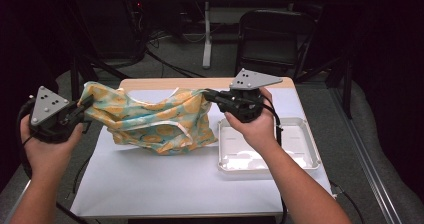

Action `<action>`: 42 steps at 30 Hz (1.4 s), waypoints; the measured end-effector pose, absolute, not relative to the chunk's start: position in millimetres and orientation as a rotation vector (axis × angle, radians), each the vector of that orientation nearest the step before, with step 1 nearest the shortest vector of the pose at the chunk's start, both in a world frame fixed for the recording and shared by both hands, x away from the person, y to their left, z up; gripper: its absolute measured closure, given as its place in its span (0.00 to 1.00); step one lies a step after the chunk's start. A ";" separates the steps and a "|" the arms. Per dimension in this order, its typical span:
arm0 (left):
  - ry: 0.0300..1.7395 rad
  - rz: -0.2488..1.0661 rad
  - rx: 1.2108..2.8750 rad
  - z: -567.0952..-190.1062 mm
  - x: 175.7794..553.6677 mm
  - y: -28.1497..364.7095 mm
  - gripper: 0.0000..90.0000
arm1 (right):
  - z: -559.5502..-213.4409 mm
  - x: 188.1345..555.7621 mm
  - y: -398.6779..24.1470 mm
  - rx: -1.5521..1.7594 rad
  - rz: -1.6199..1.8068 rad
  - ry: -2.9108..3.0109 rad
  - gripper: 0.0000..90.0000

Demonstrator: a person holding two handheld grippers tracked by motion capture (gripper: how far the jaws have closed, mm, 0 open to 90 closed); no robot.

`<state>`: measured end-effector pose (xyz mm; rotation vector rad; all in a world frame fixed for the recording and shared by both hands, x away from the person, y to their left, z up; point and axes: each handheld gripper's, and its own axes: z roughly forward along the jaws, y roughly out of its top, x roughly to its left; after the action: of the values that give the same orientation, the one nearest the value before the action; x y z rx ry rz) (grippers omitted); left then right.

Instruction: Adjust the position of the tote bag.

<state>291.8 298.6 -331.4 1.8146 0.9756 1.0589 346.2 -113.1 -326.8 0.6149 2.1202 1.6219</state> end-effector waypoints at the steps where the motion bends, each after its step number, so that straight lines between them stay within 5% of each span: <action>1: 0.974 1.061 1.809 -330.9 291.4 299.0 0.99 | -326.8 346.2 -113.0 0.614 1.624 2.120 1.00; 42: 1.000 1.041 1.803 -344.2 295.5 301.1 0.97 | -342.2 350.4 -113.8 0.645 1.633 2.115 1.00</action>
<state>295.5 301.1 -344.2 1.8032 0.9997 1.0405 350.4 -113.8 -342.2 0.6453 2.1154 1.6329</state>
